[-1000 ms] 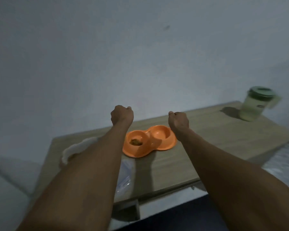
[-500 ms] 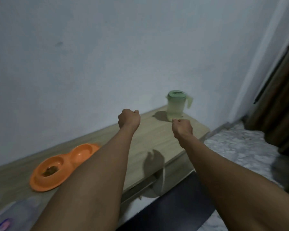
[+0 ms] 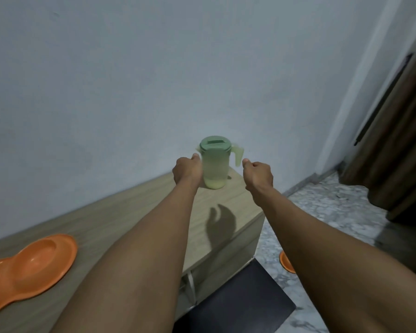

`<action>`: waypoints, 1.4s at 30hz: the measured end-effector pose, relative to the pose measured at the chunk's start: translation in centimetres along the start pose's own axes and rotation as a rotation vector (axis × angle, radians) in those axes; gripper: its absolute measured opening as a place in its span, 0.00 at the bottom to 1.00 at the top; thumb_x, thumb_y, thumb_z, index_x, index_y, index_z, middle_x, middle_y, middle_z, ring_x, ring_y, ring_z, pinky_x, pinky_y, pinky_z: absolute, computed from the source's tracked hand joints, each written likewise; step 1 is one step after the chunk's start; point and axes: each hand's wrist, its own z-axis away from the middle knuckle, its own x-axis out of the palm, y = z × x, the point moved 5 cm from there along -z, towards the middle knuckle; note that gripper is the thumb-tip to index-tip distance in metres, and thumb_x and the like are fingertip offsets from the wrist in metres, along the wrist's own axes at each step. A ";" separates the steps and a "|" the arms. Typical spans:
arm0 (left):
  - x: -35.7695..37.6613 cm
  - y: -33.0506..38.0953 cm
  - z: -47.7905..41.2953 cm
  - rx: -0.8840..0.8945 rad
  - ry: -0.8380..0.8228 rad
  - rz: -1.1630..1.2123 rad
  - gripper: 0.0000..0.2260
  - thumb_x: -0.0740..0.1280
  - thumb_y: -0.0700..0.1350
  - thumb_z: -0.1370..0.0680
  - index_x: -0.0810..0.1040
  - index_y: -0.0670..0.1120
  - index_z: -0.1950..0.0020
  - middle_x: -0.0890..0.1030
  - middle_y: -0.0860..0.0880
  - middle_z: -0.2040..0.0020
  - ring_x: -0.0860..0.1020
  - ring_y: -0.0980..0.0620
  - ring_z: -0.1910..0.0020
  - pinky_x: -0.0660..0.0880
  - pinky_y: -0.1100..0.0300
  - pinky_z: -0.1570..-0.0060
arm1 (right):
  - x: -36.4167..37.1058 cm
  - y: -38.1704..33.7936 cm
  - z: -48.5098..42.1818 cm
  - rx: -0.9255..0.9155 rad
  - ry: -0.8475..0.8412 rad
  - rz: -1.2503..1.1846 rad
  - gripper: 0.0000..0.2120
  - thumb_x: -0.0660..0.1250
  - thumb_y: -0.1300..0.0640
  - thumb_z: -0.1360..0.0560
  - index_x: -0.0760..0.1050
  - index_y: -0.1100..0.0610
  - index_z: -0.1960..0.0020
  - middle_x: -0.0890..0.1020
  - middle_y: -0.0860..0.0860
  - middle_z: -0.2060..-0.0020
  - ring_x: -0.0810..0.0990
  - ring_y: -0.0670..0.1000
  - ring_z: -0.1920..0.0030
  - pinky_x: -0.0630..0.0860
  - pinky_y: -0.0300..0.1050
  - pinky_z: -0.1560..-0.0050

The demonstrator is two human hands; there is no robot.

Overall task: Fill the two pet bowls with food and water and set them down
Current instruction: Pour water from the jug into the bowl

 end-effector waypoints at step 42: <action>-1.5 -0.8 1.2 -0.039 -0.081 0.538 0.20 0.54 0.64 0.27 0.79 0.53 0.51 0.81 0.50 0.46 0.78 0.47 0.46 0.74 0.48 0.40 | 4.0 -2.9 1.6 -0.024 -0.160 -0.271 0.17 0.57 0.43 0.22 0.72 0.57 0.53 0.76 0.52 0.58 0.73 0.53 0.56 0.69 0.49 0.55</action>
